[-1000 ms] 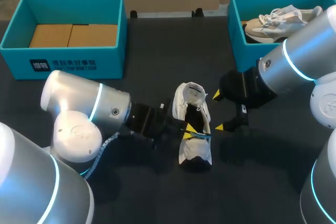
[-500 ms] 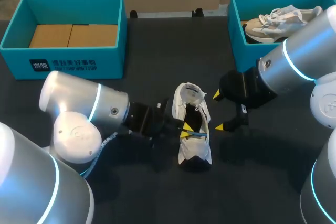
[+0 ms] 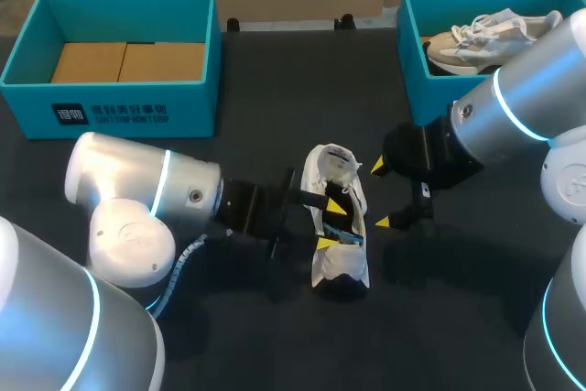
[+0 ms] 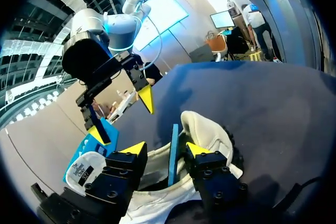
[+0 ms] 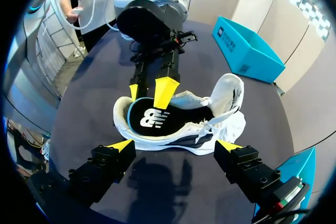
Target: Take the shoe out of the shoebox, open the shoe tongue, remove and reinsert the insole, then place the shoe into the shoebox
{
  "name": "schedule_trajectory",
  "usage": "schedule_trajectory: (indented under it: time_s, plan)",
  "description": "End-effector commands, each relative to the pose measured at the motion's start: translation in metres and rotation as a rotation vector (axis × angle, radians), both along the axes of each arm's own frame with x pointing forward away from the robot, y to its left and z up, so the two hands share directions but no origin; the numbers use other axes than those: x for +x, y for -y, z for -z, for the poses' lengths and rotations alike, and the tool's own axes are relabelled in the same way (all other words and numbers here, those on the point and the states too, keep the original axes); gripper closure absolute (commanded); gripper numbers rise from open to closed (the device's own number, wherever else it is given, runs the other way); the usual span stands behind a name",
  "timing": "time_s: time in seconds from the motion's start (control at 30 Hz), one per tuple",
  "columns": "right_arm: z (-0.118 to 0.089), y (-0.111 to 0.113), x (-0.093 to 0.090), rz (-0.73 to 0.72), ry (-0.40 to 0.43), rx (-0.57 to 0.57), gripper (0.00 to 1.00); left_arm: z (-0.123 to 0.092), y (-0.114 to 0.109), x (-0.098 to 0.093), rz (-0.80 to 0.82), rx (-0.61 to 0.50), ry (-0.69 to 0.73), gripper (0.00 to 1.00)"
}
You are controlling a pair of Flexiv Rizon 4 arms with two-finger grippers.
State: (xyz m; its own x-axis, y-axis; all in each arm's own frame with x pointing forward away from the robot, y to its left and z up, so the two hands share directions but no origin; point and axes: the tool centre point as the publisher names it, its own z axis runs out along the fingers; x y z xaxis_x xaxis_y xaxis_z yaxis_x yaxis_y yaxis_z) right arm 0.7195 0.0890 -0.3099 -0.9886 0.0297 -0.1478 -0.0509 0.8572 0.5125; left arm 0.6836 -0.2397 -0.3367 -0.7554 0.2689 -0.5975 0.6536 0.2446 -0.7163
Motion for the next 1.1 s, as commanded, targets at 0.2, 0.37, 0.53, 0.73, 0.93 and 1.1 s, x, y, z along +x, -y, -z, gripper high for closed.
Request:
schedule_trajectory:
  time_s: [0.2, 0.37, 0.53, 0.73, 0.93, 1.1]
  plan:
    - [0.001, 0.000, -0.001, 0.001, 0.002, 0.000, 0.00, 0.012, 0.005, -0.005, 0.006, 0.019, -0.026, 1.00]
    - [0.001, 0.000, -0.001, 0.001, 0.002, 0.000, 0.00, 0.016, 0.008, -0.002, -0.001, 0.021, -0.035, 1.00]
    - [0.001, 0.000, -0.001, 0.001, 0.002, 0.000, 0.00, 0.025, 0.011, -0.001, -0.009, 0.034, -0.052, 1.00]
    - [0.001, 0.000, -0.001, 0.001, 0.002, 0.000, 0.00, 0.033, 0.007, 0.000, -0.023, 0.058, -0.073, 1.00]
    - [0.001, 0.000, -0.001, 0.001, 0.002, 0.000, 0.00, 0.023, -0.001, 0.000, -0.042, 0.040, -0.078, 0.55]
    - [0.001, 0.000, -0.001, 0.001, 0.002, 0.000, 0.00, 0.005, -0.006, 0.002, -0.041, 0.014, -0.056, 0.11]
